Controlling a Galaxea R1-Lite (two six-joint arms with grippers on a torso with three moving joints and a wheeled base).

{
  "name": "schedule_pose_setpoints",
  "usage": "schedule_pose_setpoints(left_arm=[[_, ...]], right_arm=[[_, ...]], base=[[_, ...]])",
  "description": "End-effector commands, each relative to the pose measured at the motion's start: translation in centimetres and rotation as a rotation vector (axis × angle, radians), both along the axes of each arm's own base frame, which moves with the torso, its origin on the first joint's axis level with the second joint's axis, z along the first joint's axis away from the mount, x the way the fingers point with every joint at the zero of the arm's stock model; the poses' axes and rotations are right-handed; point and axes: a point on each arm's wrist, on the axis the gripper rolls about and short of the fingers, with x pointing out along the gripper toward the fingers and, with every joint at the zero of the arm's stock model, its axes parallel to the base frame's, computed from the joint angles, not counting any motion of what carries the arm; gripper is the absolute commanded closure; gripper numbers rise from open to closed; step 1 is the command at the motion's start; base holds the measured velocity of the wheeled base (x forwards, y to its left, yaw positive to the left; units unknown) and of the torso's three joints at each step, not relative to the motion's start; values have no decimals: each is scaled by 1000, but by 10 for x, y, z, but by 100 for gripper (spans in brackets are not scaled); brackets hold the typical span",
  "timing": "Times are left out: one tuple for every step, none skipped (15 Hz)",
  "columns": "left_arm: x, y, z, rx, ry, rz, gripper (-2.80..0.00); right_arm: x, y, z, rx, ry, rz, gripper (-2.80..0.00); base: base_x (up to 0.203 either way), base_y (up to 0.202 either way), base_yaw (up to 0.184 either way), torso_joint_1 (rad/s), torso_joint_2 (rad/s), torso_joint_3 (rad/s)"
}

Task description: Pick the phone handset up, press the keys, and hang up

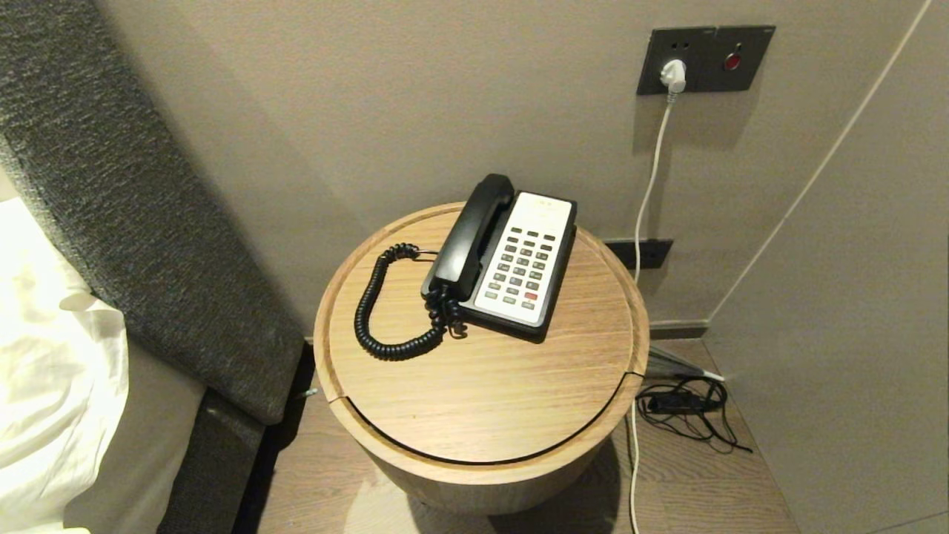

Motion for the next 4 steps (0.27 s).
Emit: schedule_pose_setpoints(left_arm=[[0,0,0,0,1,0,0],[0,0,0,0,1,0,0],[0,0,0,0,1,0,0],[0,0,0,0,1,0,0]], right_arm=[[0,0,0,-1,1,3,0],[0,0,0,-1,1,3,0],[0,0,0,-1,1,3,0],[0,0,0,-1,1,3,0]], base=[[0,0,0,0,0,0],[0,0,0,0,0,0],[0,0,0,0,0,0],[0,0,0,0,0,0]])
